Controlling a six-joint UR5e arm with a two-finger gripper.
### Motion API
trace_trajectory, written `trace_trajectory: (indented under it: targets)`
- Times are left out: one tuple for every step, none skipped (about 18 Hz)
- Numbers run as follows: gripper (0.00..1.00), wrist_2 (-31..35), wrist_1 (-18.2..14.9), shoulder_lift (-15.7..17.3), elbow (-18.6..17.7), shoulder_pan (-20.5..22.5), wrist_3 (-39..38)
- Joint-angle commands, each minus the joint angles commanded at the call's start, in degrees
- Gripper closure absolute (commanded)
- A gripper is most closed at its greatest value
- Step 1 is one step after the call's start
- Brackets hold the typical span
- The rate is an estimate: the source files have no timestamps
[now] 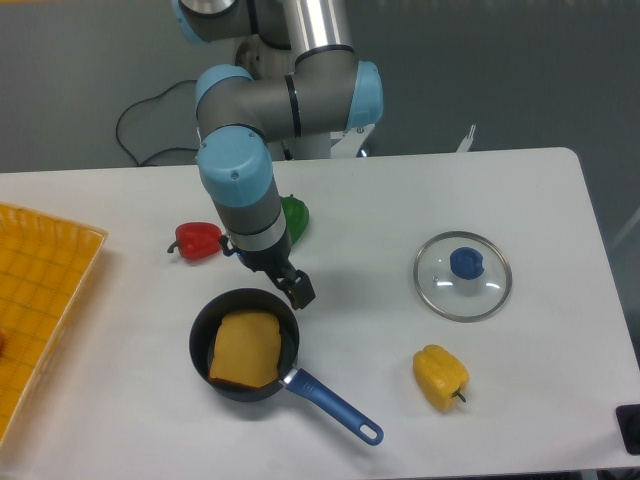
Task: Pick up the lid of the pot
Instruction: 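Move the gripper from above the saucepan toward the glass lid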
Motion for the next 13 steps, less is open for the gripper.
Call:
trace_trajectory:
  targets:
    - [0.0,0.7,-0.26,0.09,0.0,0.52,0.0]
    - [0.0,1.49,-0.35,0.09,0.0,1.4,0.09]
    - [0.0,1.85,-0.27,0.0,0.09,1.75,0.26]
    - [0.0,1.85,-0.27,-0.09,0.09,2.98,0.44]
    - [0.0,1.59,0.17,-0.18,0.09,4.47,0.61]
    - [0.0,1.59,0.17,-0.52,0.35,5.79,1.83]
    - [0.0,1.67,0.17,-0.7,0.36,6.41,4.98]
    - [0.0,1.67,-0.09,-0.7,0.36,7.2,8.84]
    - [0.0,1.5,-0.18,-0.7,0.44,7.9,11.92]
    - [0.0,1.24,-0.35,-0.53,0.53,8.35,13.78]
    - [0.0,1.15,-0.35,-0.44,0.53,8.61,14.49]
    - [0.0,1.06,-0.27,-0.53,0.53,8.96,14.85]
    - [0.0,0.97,-0.09,-0.62,0.62,9.05,16.33]
